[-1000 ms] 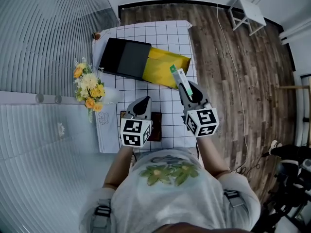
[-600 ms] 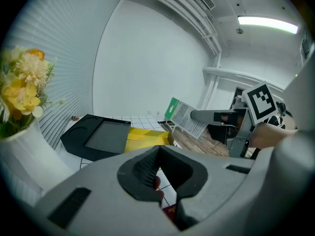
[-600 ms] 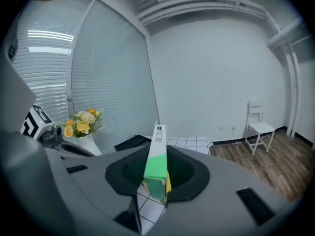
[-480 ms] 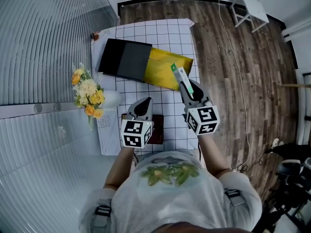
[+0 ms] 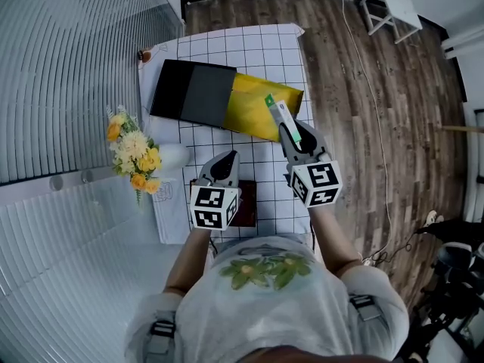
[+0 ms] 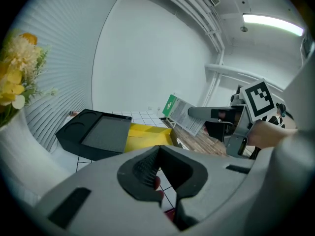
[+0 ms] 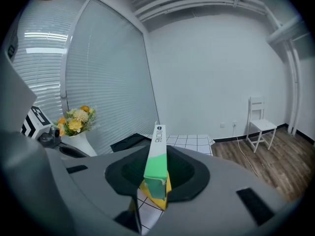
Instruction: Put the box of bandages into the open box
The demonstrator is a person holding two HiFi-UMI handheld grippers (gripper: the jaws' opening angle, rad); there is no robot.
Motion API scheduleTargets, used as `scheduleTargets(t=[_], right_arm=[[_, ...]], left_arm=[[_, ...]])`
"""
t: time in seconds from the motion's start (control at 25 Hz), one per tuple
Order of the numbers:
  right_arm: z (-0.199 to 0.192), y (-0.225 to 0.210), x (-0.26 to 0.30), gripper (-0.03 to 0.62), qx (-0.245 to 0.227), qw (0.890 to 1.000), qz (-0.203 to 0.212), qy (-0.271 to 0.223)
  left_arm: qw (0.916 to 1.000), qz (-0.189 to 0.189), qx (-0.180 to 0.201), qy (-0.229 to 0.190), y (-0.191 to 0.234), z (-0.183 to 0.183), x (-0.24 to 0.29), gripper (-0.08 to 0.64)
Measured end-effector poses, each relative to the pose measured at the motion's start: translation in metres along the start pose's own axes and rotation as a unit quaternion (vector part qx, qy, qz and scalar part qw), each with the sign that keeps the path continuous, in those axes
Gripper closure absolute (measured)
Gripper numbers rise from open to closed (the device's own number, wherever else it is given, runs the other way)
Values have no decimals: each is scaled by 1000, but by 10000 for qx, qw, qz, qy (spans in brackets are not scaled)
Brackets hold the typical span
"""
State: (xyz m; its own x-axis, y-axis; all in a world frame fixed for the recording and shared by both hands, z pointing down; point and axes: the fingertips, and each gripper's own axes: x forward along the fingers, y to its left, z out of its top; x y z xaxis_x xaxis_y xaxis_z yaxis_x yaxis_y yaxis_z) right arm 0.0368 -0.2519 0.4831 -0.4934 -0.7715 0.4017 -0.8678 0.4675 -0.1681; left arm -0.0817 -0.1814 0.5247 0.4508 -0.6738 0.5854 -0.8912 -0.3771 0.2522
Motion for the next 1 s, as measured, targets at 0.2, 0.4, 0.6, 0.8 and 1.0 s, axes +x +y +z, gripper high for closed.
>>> scheduleTargets(t=[0.2, 0.4, 0.6, 0.8, 1.0], right_arm=[[-5, -7, 10, 500, 26, 10000, -52, 55], [-12, -13, 17, 500, 49, 9998, -113, 141], [-18, -16, 25, 500, 96, 9996, -126, 214], [-26, -18, 33, 500, 99, 9995, -130, 284], [-31, -21, 40, 500, 91, 9993, -132, 344]], left_arm=[[10000, 38, 3, 82, 4, -4, 7, 555], [9999, 7, -40, 121, 5, -5, 12, 555], [9998, 4, -47, 187, 8, -8, 15, 555], [9997, 12, -96, 214, 10, -12, 17, 555], [9995, 34, -147, 283, 13, -18, 19, 555]])
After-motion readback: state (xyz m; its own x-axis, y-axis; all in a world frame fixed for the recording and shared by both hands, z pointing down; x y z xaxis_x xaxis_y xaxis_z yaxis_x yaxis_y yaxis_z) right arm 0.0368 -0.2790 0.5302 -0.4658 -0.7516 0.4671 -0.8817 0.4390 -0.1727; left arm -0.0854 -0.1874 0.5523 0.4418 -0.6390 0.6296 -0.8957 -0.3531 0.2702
